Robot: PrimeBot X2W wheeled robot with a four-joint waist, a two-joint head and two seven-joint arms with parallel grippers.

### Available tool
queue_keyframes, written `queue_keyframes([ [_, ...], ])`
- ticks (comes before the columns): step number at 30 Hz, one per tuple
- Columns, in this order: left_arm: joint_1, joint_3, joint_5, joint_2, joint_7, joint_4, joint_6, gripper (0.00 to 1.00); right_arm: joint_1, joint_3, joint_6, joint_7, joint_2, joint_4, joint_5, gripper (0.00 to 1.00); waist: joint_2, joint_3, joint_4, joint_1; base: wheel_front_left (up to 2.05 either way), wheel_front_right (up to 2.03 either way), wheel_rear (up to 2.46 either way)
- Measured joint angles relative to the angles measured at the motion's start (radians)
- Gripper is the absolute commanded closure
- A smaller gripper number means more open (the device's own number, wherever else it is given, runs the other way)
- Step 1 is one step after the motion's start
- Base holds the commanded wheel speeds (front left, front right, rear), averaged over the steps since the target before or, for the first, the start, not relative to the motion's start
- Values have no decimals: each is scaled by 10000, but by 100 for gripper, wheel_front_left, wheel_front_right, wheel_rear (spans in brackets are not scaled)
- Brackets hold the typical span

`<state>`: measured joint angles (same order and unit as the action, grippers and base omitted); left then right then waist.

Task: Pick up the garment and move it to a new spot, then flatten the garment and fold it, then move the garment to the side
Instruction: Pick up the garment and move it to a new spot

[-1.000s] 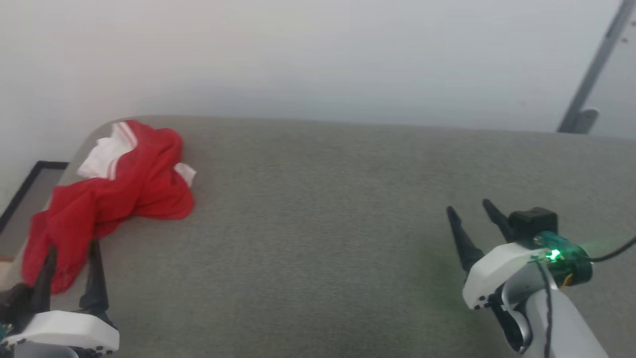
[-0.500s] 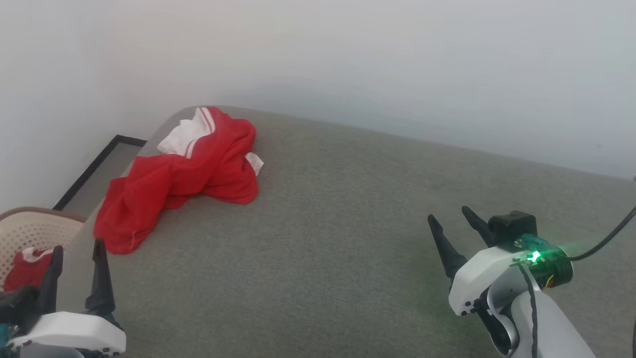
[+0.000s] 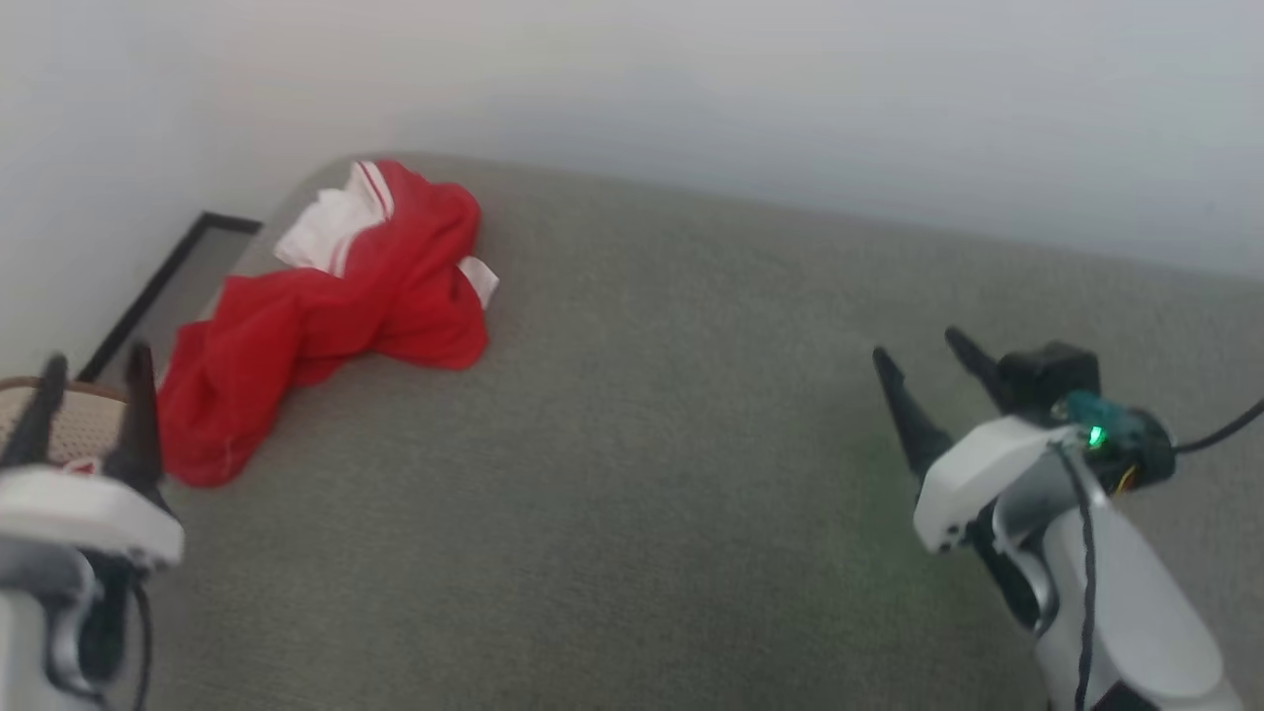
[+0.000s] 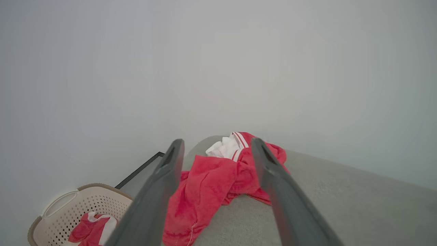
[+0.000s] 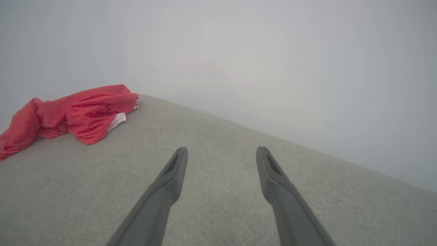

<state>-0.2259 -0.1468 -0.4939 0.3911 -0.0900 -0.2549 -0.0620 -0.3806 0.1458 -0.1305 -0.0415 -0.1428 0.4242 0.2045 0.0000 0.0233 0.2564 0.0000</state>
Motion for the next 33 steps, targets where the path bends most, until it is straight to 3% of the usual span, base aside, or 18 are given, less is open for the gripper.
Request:
queue_keyframes([
  [7,-2394,140,-732,844,941,-1720,-460,0,-763,-372,0,520,-150,-1083,-596,0,0,1483,-478,0,0,0,0],
  [16,-5410,589,-1567,1597,2307,-4688,-627,0,-1265,-686,0,1160,-96,-2602,-1271,0,0,3632,-1115,0,0,0,0],
  [26,-7301,1517,-1979,1760,4157,-7221,-662,0,-1341,-644,0,1758,-123,-3745,-1601,0,0,5091,-1612,0,0,0,0],
  [33,-8105,2376,-2334,1848,5641,-8243,-660,0,-1413,-470,0,2286,-219,-4284,-1668,0,0,5432,-1773,0,0,0,0],
])
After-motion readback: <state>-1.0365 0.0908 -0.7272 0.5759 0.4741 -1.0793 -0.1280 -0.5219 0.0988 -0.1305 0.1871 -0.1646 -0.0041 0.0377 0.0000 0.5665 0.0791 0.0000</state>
